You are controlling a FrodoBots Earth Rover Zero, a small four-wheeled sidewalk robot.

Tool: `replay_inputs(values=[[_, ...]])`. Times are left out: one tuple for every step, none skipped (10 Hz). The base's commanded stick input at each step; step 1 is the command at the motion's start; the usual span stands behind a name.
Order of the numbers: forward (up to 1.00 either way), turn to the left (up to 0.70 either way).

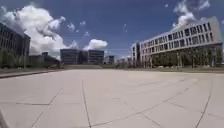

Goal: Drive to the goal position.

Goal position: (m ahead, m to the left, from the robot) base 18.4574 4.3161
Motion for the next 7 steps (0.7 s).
replay_inputs(values=[[0.7, 0.02], [0.7, 0.25], [0.7, 0.35], [0.7, 0.05], [0.7, 0.0], [0.7, 0.0], [0.7, 0.0]])
